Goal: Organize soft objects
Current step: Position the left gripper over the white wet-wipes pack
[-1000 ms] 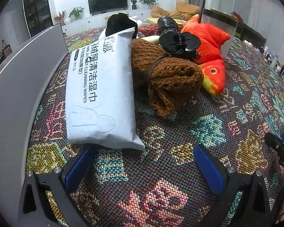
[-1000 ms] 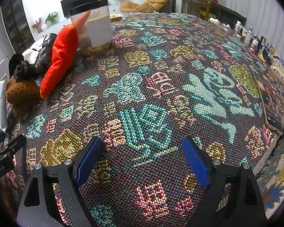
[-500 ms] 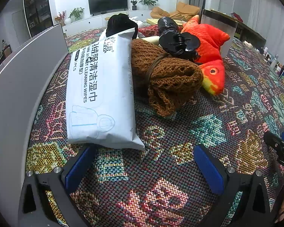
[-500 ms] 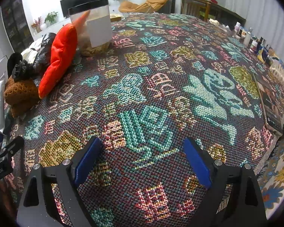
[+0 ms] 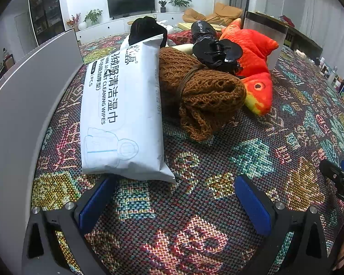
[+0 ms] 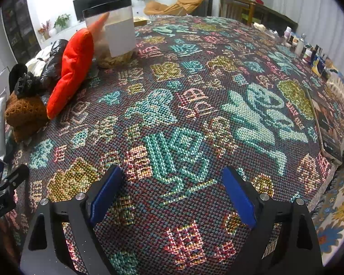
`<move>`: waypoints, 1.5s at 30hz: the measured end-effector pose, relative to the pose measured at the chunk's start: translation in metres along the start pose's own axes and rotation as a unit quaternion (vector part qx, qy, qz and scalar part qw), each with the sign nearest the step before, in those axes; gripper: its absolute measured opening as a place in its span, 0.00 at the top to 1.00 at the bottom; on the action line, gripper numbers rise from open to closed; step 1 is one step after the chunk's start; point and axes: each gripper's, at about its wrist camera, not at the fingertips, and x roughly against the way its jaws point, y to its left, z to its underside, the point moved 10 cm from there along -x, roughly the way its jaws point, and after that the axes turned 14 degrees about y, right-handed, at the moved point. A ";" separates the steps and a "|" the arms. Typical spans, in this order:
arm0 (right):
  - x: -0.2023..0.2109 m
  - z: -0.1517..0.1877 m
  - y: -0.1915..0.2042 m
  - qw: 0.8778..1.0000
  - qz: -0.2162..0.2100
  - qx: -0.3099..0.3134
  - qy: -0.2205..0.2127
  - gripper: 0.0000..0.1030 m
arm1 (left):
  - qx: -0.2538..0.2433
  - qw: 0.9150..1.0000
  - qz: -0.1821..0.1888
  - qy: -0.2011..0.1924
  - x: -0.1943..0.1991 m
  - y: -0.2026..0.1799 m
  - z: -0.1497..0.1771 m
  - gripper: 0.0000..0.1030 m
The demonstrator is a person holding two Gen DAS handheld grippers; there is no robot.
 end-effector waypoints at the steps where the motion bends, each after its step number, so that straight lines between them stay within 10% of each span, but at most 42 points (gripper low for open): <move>1: 0.000 0.000 0.000 1.000 0.000 0.000 0.000 0.11 | 0.000 1.000 0.000 0.000 0.000 0.000 0.000 0.00; 45: 0.000 0.000 0.000 1.000 0.000 0.000 0.000 0.11 | -0.004 1.000 0.010 0.002 0.002 0.000 0.003 0.00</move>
